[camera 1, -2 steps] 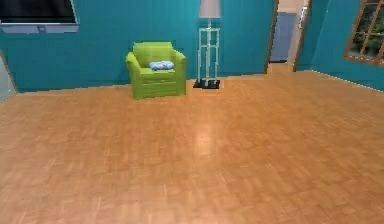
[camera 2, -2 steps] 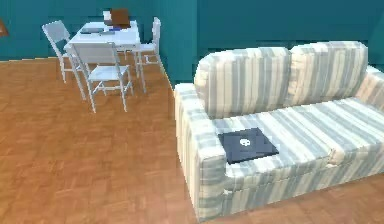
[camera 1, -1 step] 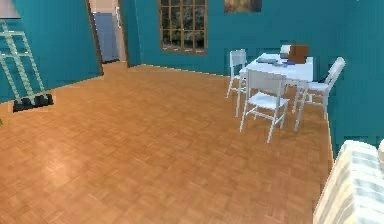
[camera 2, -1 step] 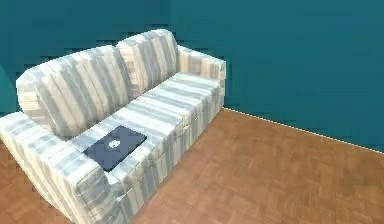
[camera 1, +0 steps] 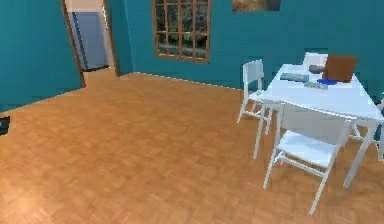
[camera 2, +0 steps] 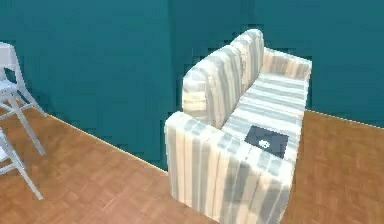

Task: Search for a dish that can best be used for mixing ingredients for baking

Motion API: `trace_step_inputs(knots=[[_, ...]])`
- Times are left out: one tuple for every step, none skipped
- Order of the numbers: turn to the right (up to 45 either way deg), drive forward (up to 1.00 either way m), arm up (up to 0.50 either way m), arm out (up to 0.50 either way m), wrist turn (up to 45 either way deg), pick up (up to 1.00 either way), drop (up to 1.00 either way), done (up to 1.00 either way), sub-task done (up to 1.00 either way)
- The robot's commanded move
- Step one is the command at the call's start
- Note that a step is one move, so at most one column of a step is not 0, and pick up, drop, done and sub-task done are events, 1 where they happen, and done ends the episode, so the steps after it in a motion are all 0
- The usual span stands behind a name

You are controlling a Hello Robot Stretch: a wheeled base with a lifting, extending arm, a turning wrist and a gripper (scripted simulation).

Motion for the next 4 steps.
trace_step_inputs(knots=[[0.0, 1.0, 0.0, 0.0, 0.0, 0.0, 0.0, 0.0, 0.0], [0.0, 1.0, 0.0, 0.0, 0.0, 0.0, 0.0, 0.0, 0.0], [3.0, 0.0, 0.0, 0.0, 0.0, 0.0, 0.0, 0.0, 0.0], [0.0, 0.6, 0.0, 0.0, 0.0, 0.0, 0.0, 0.0, 0.0]])
